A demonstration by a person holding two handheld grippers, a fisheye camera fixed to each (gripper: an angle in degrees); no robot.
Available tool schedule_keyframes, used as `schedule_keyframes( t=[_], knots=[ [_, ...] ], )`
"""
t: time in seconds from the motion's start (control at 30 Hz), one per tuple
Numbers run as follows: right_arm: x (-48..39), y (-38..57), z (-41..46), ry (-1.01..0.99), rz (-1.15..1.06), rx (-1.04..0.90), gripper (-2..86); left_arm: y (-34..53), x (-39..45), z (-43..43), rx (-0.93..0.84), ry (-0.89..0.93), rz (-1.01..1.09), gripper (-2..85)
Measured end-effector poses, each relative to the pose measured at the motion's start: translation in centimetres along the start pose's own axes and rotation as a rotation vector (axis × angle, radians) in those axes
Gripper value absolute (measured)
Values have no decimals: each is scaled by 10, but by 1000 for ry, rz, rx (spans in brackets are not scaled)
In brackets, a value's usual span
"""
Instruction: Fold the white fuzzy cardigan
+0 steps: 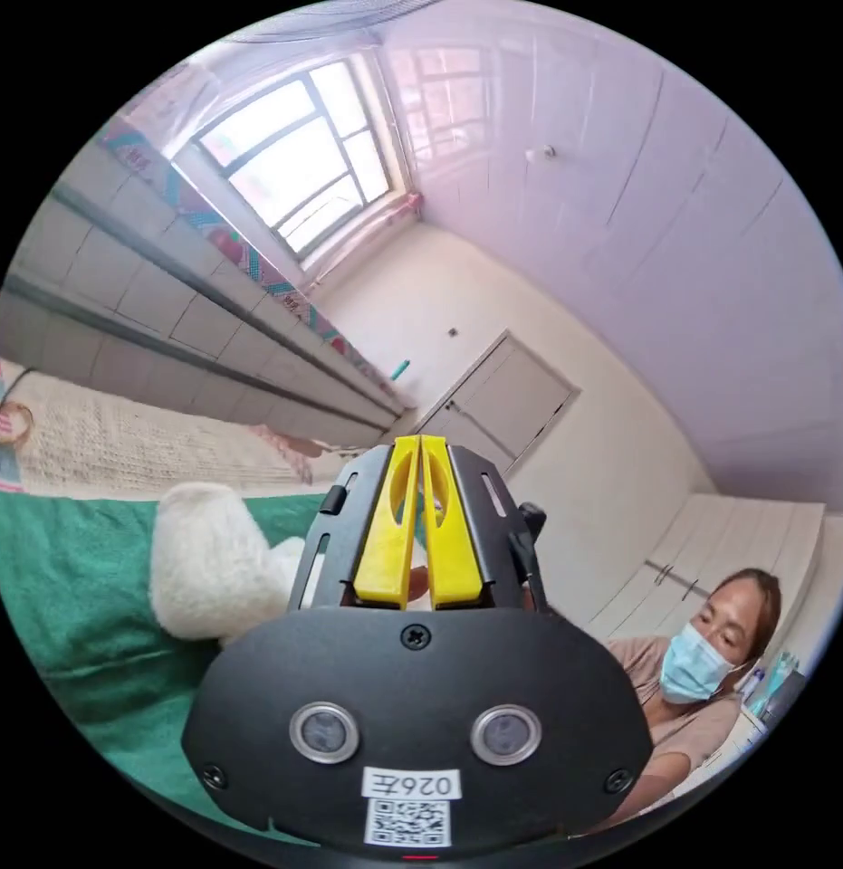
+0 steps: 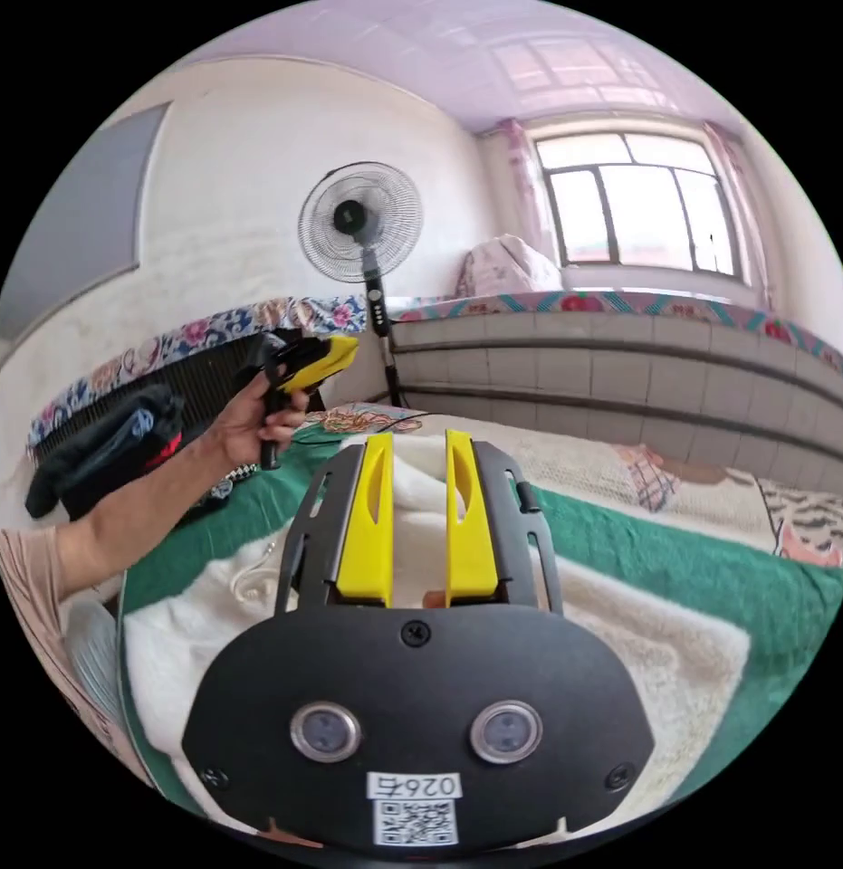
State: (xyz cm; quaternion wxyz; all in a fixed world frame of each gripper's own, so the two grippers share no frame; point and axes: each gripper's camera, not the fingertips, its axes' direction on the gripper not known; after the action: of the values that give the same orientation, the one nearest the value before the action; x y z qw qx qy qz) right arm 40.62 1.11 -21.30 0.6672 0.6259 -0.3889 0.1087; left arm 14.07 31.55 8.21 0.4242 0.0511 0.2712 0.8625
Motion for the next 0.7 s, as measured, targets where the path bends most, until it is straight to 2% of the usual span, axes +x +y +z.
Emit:
schedule_keyframes(
  t=[0.03,0.07,0.13,0.23,0.27,0.3,0.33,0.37,0.4,0.47,0.53,0.57,0.63,0.7],
  knots=[
    [17,1,-4,-11,57,-23,62,-1,4,7,-71,-165,-28,5],
    [28,3,-3,-43,101,-52,63,-1,5,11,-111,-244,-30,26],
    [36,8,5,-83,142,-87,64,3,-5,32,-235,-498,-85,142],
    [28,17,19,-91,133,-132,63,15,-38,55,-317,-628,-239,225],
    [22,20,27,-87,113,-161,64,18,-47,62,-366,-632,-265,226],
    [19,21,31,-86,103,-179,64,25,-64,81,-505,-581,-306,201],
    [14,22,39,-86,87,-217,64,31,-75,96,-618,-544,-351,148],
    [10,22,44,-79,76,-242,65,33,-75,100,-636,-567,-352,103],
    [9,22,46,-73,75,-250,64,31,-65,101,-600,-603,-276,13],
    [11,19,37,-59,91,-226,66,23,-42,94,-498,-565,-164,3],
    [17,16,21,-60,117,-182,69,10,-2,65,-266,-364,-30,0],
    [22,15,8,-59,135,-151,72,6,9,56,-204,-304,7,0],
    [31,13,-12,-52,163,-109,79,-7,50,30,-58,-1,154,-2],
    [39,11,-34,-77,182,-64,98,-13,83,21,-12,188,266,-4]
  ],
)
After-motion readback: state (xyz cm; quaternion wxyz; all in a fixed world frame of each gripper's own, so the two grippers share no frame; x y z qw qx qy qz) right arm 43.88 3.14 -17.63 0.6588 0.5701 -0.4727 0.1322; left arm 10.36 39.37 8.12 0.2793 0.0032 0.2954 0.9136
